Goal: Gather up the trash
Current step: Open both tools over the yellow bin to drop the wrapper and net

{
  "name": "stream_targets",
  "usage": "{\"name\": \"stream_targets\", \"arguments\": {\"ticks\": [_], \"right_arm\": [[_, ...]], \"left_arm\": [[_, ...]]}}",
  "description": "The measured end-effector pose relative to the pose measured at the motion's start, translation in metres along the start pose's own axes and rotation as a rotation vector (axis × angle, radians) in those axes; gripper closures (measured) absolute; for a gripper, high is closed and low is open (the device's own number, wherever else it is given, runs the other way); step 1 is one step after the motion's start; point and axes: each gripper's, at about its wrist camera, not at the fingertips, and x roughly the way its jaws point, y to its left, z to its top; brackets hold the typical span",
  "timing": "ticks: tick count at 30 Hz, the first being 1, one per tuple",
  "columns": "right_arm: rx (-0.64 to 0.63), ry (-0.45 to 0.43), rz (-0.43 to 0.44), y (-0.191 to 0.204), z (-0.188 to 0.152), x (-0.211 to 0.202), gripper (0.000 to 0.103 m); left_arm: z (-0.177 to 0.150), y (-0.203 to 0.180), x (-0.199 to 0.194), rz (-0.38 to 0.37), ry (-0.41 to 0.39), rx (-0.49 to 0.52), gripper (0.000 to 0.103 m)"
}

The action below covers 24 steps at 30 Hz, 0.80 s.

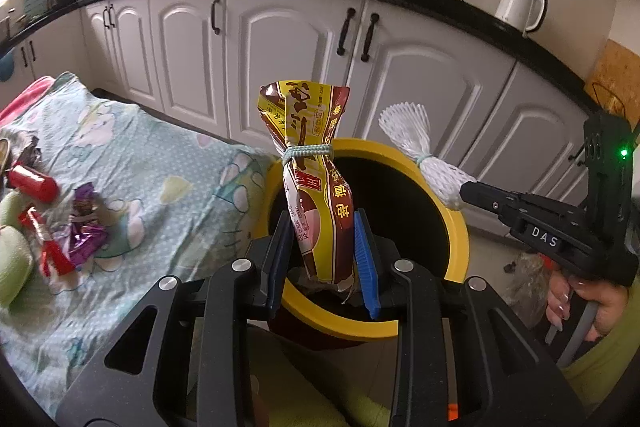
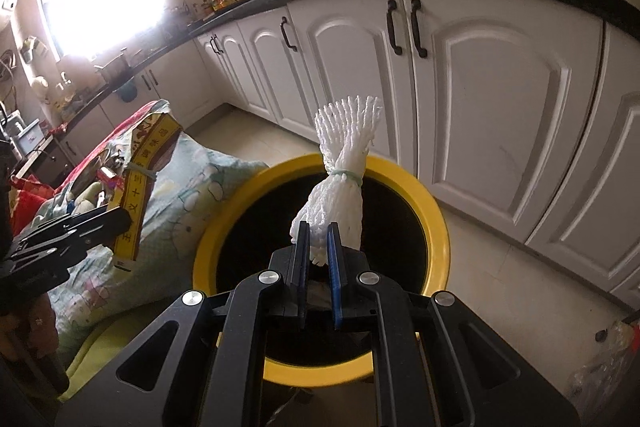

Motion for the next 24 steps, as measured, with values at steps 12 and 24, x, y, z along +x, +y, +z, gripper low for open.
{"name": "stream_targets", "arguments": {"ticks": [12, 24], "right_arm": [[0.047, 0.049, 0.019, -0.016, -0.013, 0.012, 0.094], [0.085, 0.050, 0.010, -0.022, -0.011, 0.017, 0.069]], "left_arm": [[-0.001, -0.010, 0.026, -0.005, 0.057, 0.021, 0.079], [0.002, -0.001, 0.031, -0.003, 0.062, -0.025, 0.049]]}}
